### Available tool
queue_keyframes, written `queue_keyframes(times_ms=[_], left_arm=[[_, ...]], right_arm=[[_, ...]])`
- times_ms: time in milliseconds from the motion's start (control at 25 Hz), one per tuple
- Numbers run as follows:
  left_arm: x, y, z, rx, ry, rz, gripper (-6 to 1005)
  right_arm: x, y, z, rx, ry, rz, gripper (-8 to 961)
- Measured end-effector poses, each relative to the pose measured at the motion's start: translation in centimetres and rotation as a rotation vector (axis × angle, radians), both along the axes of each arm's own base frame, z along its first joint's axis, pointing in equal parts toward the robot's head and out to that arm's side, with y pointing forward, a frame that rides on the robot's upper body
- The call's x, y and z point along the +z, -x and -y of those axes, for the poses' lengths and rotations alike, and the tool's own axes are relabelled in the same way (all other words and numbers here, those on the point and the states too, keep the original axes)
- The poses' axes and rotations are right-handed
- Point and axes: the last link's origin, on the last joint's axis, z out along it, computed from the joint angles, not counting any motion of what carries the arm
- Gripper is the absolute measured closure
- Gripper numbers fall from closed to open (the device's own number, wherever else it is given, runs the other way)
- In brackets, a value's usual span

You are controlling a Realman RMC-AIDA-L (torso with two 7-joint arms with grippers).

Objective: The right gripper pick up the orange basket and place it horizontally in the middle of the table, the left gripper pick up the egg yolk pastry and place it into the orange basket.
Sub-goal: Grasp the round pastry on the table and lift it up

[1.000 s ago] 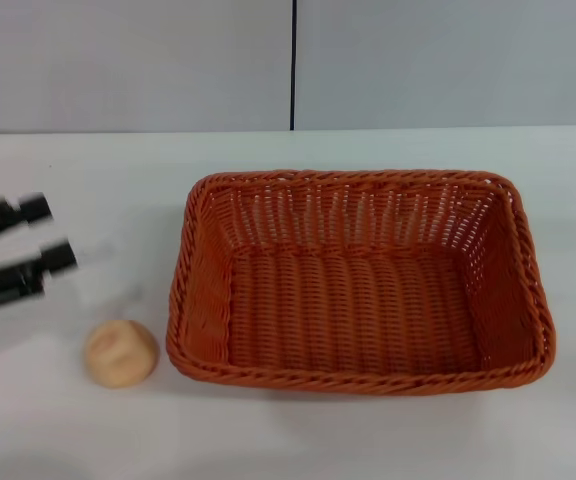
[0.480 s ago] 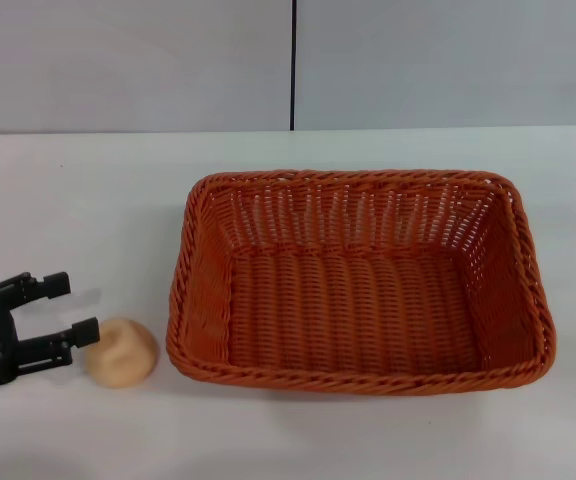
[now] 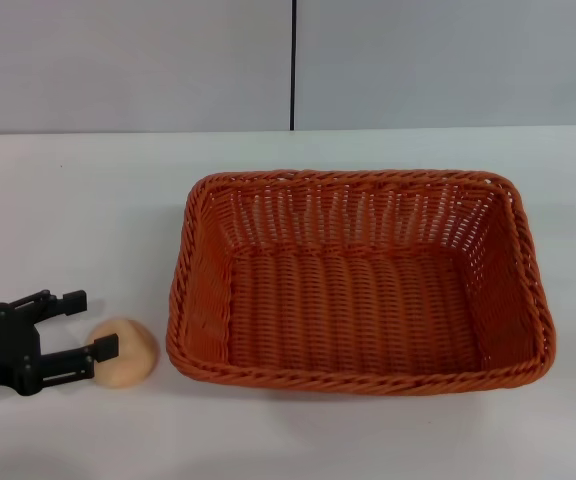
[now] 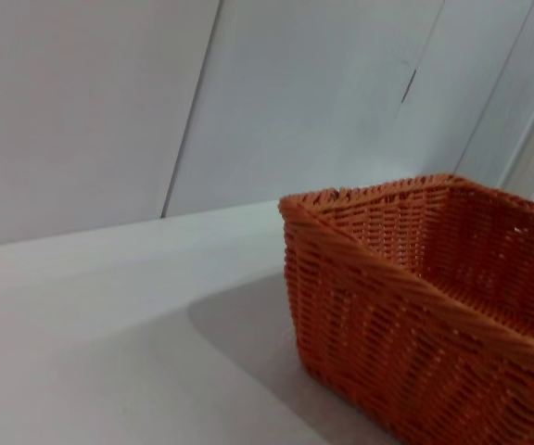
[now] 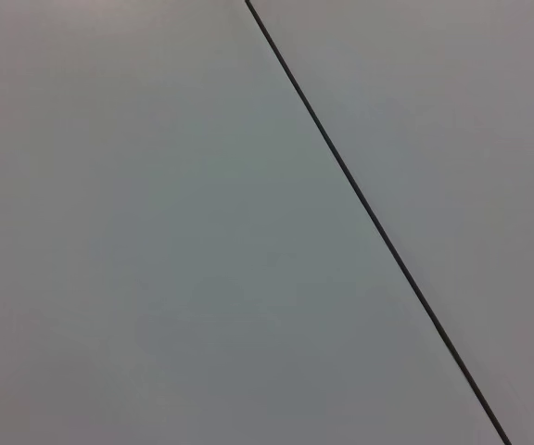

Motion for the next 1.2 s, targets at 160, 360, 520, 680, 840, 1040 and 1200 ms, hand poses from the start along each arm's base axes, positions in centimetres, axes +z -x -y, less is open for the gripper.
queue_keyframes(times_ms=[160,360,520,680,840,1040,1200], left_arm=[[-0.2,0.0,0.0,0.000,0.004,-0.005,214],[-1.1,0.2,0.4,0.009,0.028,-0.024,216],[-1.6,0.3,0.4,0.015,0.035,-0.038,217],[-1.8,0.3,0.5,0.014,0.045,-0.044,218],[-2.0,0.1,0.3,0.008,0.049,-0.045,219],[-1.6,0.2,0.0,0.020,0.019,-0.037,221],[-1.5,0.2,-0.1,0.017,0.015,-0.037,320]], right_arm=[[0.0,0.0,0.0,0.000,0.000,0.000,429],[0.0,0.1,-0.1,0.005,0.000,0.000,429],[0.0,0.2,-0.1,0.007,0.000,0.000,429],[0.0,0.2,-0.2,0.008,0.000,0.000,429],[0.0,0.2,-0.2,0.007,0.000,0.000,429],[0.0,0.2,-0.2,0.007,0.000,-0.001,429],[0.0,0.1,-0.2,0.006,-0.001,-0.001,429]])
